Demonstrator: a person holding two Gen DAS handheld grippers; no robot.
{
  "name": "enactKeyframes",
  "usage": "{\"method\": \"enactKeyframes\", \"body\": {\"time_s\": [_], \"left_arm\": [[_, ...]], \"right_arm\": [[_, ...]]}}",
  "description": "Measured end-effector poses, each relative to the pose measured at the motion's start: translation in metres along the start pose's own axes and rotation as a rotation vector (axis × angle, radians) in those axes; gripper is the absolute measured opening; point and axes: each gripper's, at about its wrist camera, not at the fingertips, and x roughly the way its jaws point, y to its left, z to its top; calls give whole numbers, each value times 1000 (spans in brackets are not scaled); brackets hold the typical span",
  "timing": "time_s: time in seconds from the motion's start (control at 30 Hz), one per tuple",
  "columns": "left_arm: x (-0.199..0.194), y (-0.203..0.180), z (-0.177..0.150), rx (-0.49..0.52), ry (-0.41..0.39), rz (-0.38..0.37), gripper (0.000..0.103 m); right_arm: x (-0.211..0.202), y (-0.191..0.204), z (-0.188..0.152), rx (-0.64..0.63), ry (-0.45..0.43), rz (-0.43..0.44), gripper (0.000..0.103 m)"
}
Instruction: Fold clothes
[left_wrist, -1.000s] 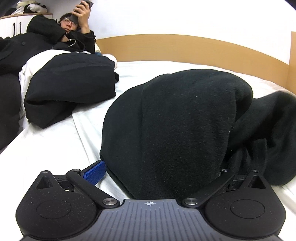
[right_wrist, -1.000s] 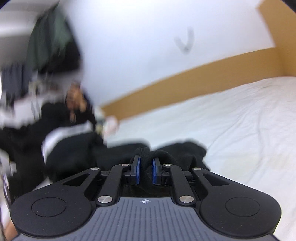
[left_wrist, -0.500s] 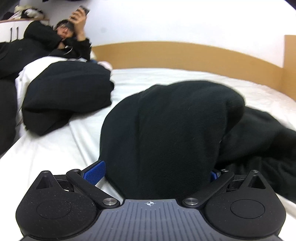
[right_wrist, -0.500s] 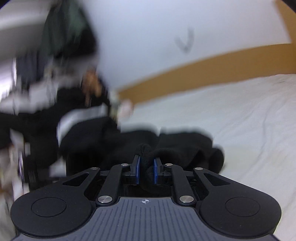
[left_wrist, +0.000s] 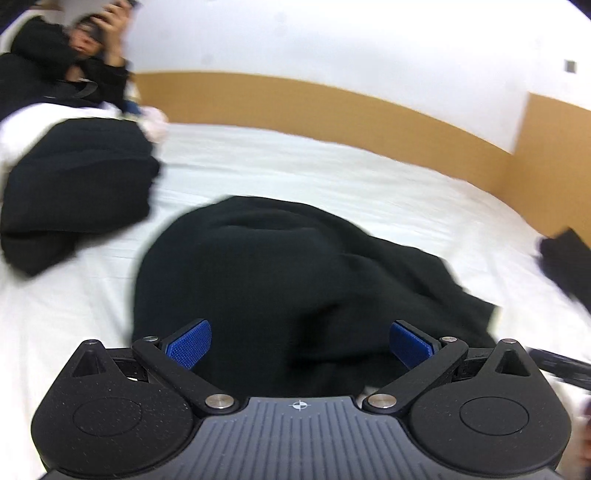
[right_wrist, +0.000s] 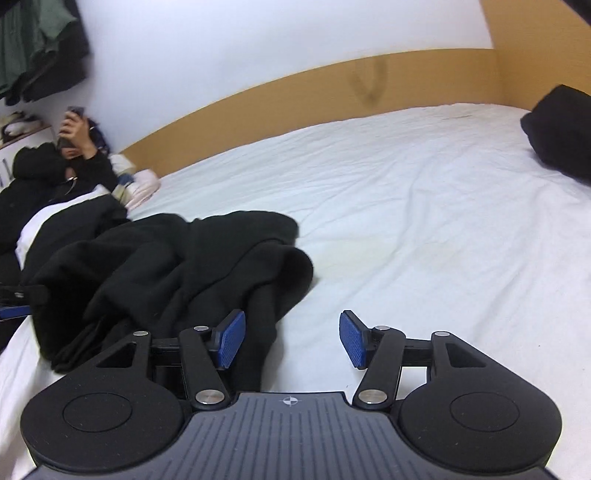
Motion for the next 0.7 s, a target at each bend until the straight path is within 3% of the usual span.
{"method": "enactKeyframes", "body": {"time_s": [0.1,0.23,0.33,0.4,0.47,0.53,0.57,0.6,0.67,0.7], "left_arm": [[11,-23,8,-21,78,-56,102],[39,-46,16,-65,151,-62,102],[45,-52,27,-151,175,-20,102],[47,-61,34,-79,133,23,102],[63,-64,37,-19,141,94,102],[83,-52,36,-43,168,147,102],[91,-37,33,-114,181,167,90],[97,-23,31,-180,185,181,70],[95,-1,26,-274,141,171,60],[92,5,25,-289,136,157,55]], "right_arm": [[8,-7,2,64,-6,-2,59],[18,-8,2,136,21,70,59],[17,2,1,93,39,80,59],[17,11,1,61,51,106,59],[19,20,0,28,65,132,59],[21,29,-2,-7,72,130,59],[21,32,-3,-19,75,126,59],[22,34,-3,-25,79,123,59],[27,38,-5,-32,102,125,58],[30,41,-6,-35,117,127,50]]}}
